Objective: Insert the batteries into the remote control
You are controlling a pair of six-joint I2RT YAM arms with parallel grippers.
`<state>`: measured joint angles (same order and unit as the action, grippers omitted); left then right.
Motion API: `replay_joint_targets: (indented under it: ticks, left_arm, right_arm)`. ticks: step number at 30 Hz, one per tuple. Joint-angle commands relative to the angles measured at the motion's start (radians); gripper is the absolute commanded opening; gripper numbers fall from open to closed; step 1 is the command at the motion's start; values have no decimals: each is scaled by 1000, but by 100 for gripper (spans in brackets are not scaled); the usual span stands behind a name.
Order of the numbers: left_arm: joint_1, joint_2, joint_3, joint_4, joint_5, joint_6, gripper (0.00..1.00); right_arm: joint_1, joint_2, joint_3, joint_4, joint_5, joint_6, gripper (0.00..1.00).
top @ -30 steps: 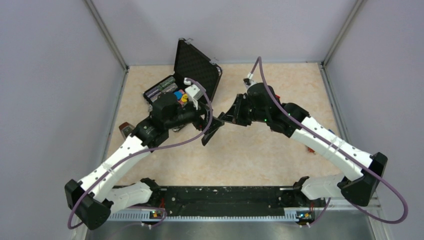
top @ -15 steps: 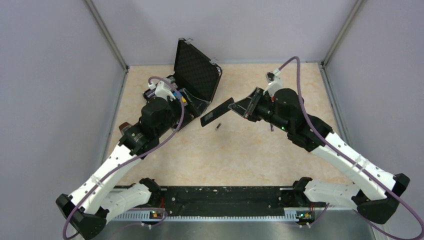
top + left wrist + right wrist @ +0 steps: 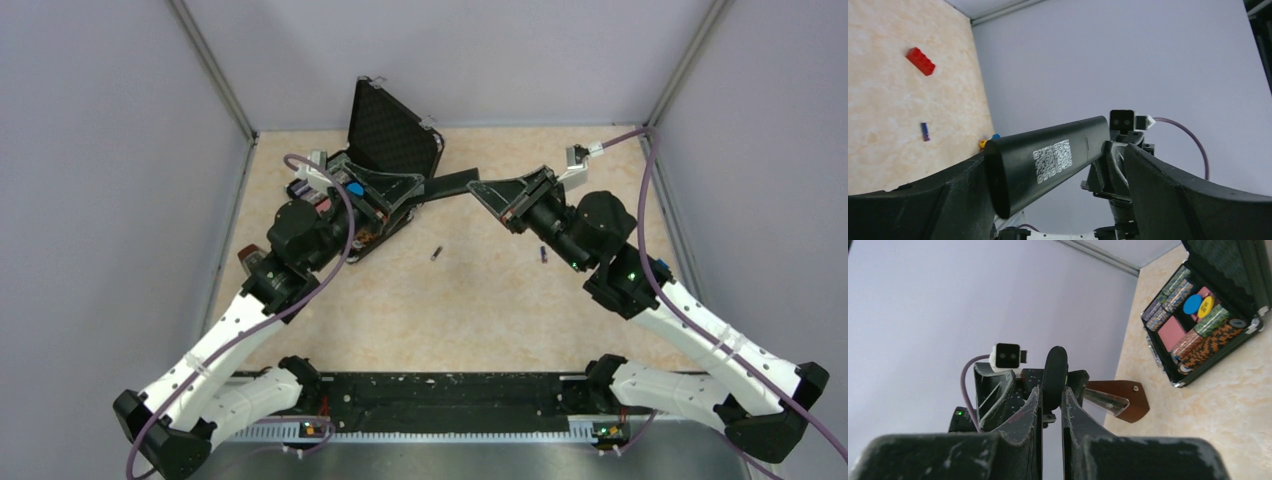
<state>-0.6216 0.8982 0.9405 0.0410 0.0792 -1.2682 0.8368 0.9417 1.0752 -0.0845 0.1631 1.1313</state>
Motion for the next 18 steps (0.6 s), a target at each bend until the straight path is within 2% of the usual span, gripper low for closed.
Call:
replay_joint_targets:
  ticks: [1, 5, 11, 18]
  left_arm:
    - [-1, 57, -2, 256, 98, -79, 89]
    - [-1, 75, -3, 305, 90, -73, 81]
    - [-2, 69, -22, 358, 47, -19, 53]
    - [-2, 73, -30, 356, 37, 3, 32]
  right_arm:
    - [-2, -1, -29, 171, -1, 111, 0]
    - [-1, -3, -68, 235, 4, 160, 0]
    - [0, -7, -96, 226, -18, 181, 0]
    - [0, -13, -131, 216, -52, 213, 0]
